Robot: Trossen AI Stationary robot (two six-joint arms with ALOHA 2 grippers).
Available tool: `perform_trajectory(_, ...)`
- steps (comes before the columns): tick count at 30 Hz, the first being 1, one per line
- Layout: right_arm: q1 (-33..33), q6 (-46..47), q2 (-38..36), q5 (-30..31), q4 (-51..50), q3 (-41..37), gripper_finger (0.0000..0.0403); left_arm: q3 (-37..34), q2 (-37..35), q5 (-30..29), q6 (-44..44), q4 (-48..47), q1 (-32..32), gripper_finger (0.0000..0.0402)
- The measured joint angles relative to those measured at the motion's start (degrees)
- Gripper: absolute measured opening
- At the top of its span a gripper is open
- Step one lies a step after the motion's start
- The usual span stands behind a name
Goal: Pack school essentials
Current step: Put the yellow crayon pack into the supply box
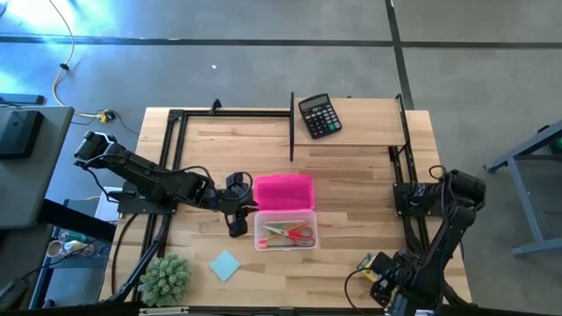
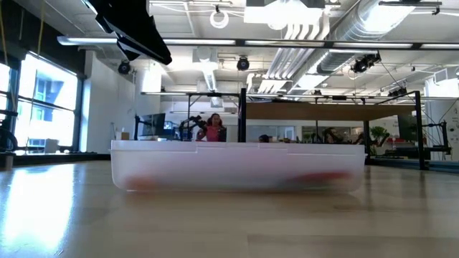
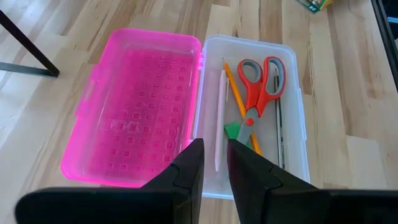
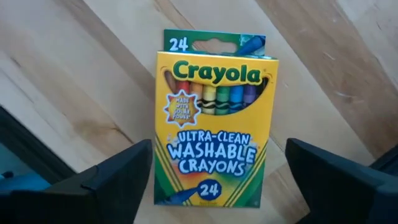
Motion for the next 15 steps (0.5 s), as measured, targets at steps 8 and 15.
perform_trajectory(8,0.1,-0.5,2.0,0.2,-0.1,0.0,0.0399,0.0,0.0,0.0,0.0,0.0,0.0,0.0062)
perform_trajectory(15,0.3,-0.3,4.3,0.2,0.7,0.0,0.0399,0.0,0.0,0.0,0.0,0.0,0.0,0.0062)
